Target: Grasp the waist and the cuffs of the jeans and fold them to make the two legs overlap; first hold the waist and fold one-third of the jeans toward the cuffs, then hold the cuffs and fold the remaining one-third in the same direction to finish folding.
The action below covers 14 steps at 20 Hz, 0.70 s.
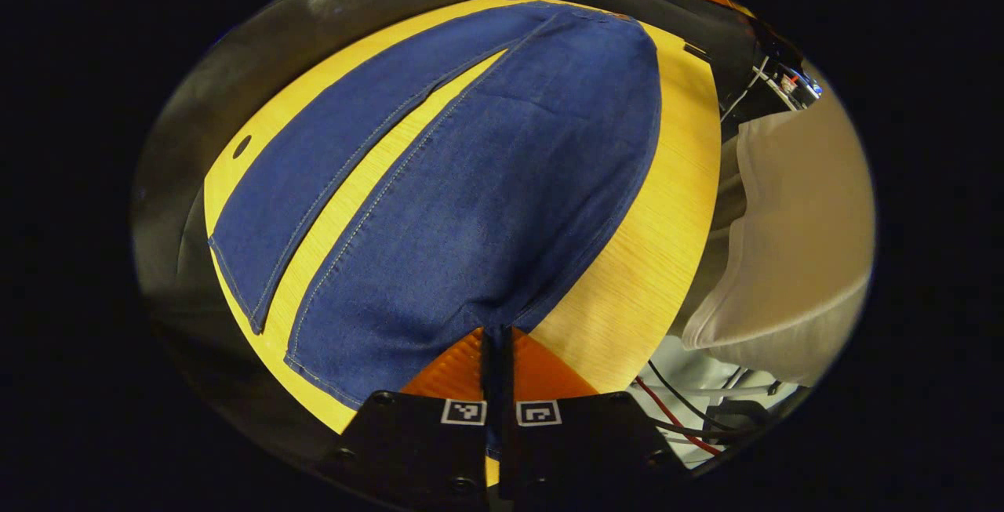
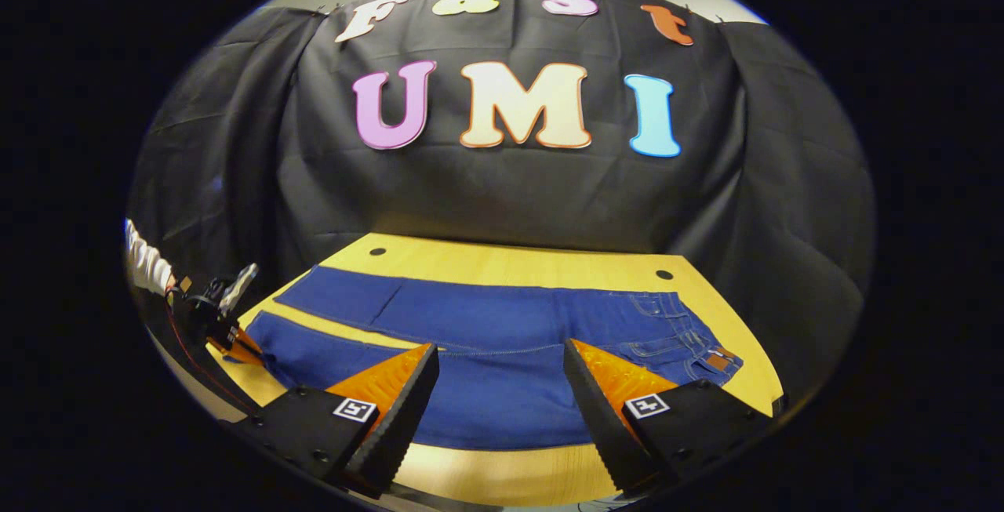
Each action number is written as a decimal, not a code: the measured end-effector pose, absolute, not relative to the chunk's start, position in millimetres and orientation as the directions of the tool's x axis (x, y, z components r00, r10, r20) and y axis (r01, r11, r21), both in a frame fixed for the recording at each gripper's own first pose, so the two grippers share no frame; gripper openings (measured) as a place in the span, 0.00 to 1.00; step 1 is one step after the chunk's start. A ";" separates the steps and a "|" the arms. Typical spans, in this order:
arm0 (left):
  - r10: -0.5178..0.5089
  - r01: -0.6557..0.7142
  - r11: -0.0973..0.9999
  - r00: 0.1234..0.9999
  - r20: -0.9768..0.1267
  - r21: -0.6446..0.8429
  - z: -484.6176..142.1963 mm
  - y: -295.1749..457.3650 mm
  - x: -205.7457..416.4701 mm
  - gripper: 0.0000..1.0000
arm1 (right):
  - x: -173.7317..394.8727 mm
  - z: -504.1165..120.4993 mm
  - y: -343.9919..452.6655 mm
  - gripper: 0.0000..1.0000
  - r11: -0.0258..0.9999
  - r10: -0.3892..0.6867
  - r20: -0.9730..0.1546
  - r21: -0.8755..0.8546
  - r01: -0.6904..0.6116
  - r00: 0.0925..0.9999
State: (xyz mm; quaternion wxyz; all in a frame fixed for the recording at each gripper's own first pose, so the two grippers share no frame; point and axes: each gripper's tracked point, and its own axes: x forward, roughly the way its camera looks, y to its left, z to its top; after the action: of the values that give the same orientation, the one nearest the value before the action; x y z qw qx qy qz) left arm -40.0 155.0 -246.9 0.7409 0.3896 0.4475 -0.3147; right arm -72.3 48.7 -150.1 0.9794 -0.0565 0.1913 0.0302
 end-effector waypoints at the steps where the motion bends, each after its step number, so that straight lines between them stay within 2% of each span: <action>1: -0.122 0.822 0.488 0.396 -0.910 0.292 -246.5 154.4 -38.9 0.00 | -70.3 -158.1 46.5 0.99 0.990 0.057 -0.401 -0.099 -0.105 0.915; 8: -0.083 0.802 0.531 0.369 -0.926 0.273 -246.0 153.7 -34.7 0.00 | -57.4 -223.0 -14.1 1.00 0.960 0.129 -0.581 -0.130 -0.248 0.804; 14: -0.042 0.771 0.588 0.331 -0.943 0.244 -246.0 153.9 -33.5 0.00 | -49.8 -280.5 -119.6 0.99 0.890 0.091 -0.777 -0.217 -0.401 0.623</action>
State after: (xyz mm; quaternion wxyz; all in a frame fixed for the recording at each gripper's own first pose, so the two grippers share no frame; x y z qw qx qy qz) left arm -33.5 153.9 -246.0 0.7323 0.3593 0.5075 -0.2777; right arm -49.8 -119.6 -280.5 0.8809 -0.1884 0.4110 0.1398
